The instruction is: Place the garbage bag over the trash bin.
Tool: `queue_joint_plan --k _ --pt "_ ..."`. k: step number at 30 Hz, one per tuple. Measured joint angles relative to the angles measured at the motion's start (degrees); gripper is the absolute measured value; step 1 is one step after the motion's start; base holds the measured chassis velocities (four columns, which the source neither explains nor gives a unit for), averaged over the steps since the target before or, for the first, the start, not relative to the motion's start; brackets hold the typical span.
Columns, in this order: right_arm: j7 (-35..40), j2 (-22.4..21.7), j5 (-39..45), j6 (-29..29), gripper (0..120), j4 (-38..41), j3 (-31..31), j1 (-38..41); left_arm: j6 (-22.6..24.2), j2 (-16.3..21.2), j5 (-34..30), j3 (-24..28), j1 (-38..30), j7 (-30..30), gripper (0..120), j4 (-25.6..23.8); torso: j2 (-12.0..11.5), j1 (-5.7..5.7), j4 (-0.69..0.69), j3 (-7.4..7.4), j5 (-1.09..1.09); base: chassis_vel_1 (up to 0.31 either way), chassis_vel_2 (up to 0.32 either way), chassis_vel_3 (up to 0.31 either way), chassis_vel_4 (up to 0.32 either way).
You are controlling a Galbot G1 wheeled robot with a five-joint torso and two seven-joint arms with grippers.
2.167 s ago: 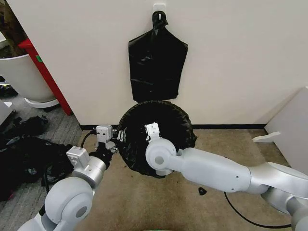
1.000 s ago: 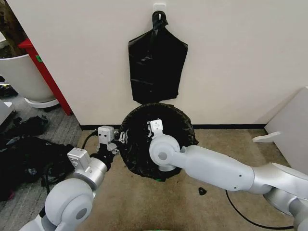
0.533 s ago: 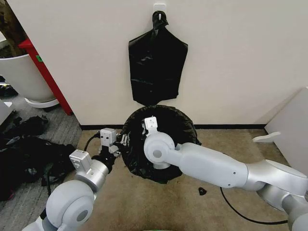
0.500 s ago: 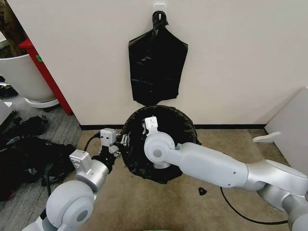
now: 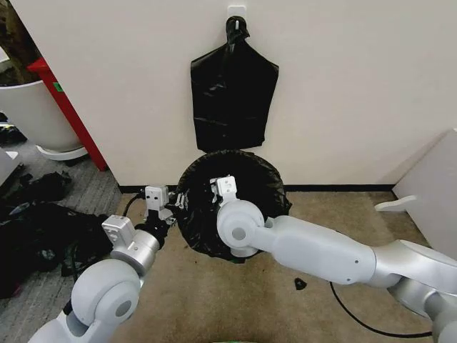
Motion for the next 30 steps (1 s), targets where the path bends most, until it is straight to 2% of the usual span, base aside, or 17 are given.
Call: queue_joint_plan --k 12,21,30 --pt "0.1 2.5 2.3 0.8 0 1.1 -1.1 -0.2 0.3 -0.4 -2.1 -0.4 -1.4 -1.7 1 0.5 0.0 0.0 0.0 0.0 0.0 0.0 0.0 0.0 0.0" --pt "0.2 0.9 2.1 0.5 0 0.6 -0.2 0.9 0.4 -0.2 -2.0 -0.8 -0.4 -1.2 1 -0.4 0.0 0.0 0.0 0.0 0.0 0.0 0.0 0.0 0.0" --pt "-1.2 0.4 0.1 0.1 0 -3.0 0.5 -0.3 0.5 0.0 -2.0 -1.1 0.7 -1.0 1 -2.2 0.0 0.0 0.0 0.0 0.01 0.0 0.0 0.0 0.0"
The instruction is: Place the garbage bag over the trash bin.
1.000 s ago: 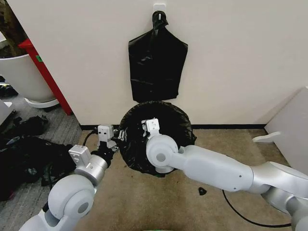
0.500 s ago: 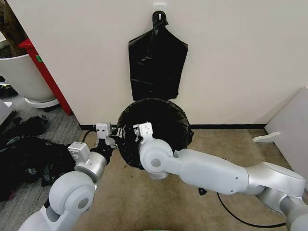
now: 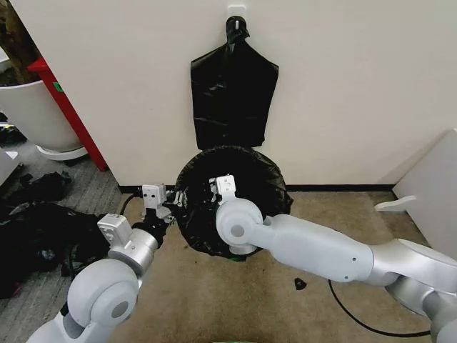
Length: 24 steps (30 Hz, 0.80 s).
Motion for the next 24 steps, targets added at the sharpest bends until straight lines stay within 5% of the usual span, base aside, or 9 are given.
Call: queue_joint_plan --k 24 --pt "2.5 -1.6 3.2 0.9 0 10.1 0.0 0.9 3.4 -1.1 -2.4 0.5 -0.1 -3.8 1 4.0 0.0 0.0 0.0 0.0 -0.01 0.0 0.0 0.0 0.0"
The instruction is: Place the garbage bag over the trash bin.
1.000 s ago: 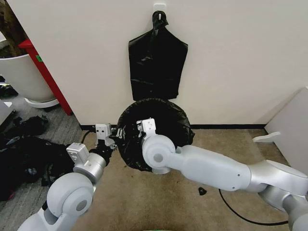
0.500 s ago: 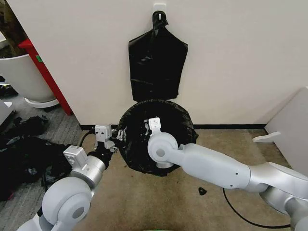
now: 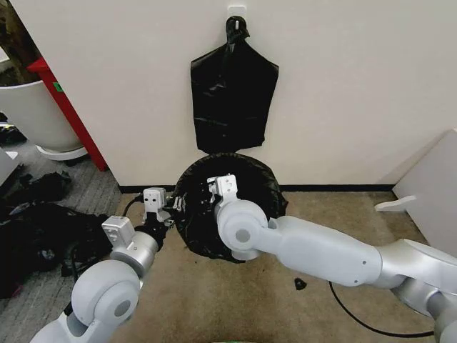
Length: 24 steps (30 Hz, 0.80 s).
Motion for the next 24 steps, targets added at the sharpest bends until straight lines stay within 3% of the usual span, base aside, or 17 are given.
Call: queue_joint_plan --k 10,17,21,24 --pt "-5.1 -5.5 0.1 -1.1 0 7.1 2.0 -0.6 2.8 -1.5 -5.8 0.1 -0.8 -5.0 1 3.6 0.0 0.0 0.0 0.0 0.01 0.0 0.0 0.0 0.0" --pt "-16.0 -10.0 -5.8 1.2 0 11.4 8.5 -3.9 4.9 -2.0 -11.2 0.3 -2.2 -8.7 1 5.9 0.0 0.0 0.01 0.0 0.01 0.0 0.0 0.0 0.0" --pt "-24.5 -13.6 -11.2 2.1 8 13.2 13.1 -7.3 5.7 -2.1 -12.7 0.4 -2.7 -9.7 1 6.7 0.0 0.0 0.0 0.0 0.02 0.0 0.0 0.0 0.0" --pt "-33.2 -18.2 -18.7 4.1 22 15.3 18.9 -13.7 6.1 -2.4 -14.3 0.5 -2.9 -10.5 1 7.4 0.0 0.0 0.0 0.0 0.01 0.0 0.0 0.0 0.0"
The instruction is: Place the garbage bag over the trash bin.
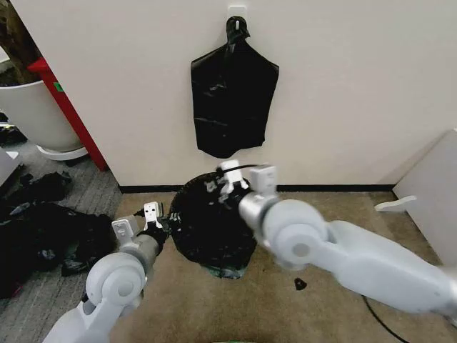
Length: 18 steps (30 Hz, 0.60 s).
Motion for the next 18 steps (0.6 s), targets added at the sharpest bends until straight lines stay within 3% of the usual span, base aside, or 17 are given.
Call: queue_joint_plan --k 3,8,11,18 --pt "-6.7 -5.4 -11.7 3.8 36 2.1 5.2 -8.8 0.7 -0.3 -2.2 0.4 -0.6 -1.3 1 0.8 0.0 0.0 -0.02 0.0 0.0 0.0 0.0 0.0 0.0" --pt "-7.2 -7.8 -19.4 7.1 51 4.9 10.6 -17.7 1.2 -0.7 -3.8 1.0 -1.7 -2.3 1 2.0 0.0 0.0 -0.01 0.0 0.0 0.0 0.0 0.0 0.0" --pt "-6.4 -7.5 -23.1 9.1 60 5.2 13.1 -21.8 1.7 -0.8 -4.0 1.2 -2.1 -2.9 1 2.8 0.0 0.0 -0.01 0.0 0.0 0.0 0.0 0.0 0.0" --pt "-8.0 -1.8 -34.6 11.8 91 4.0 23.8 -34.1 2.8 -1.0 -4.1 1.7 -2.8 -3.5 1 5.0 0.0 0.0 0.0 0.01 0.0 0.0 0.0 0.0 0.0"
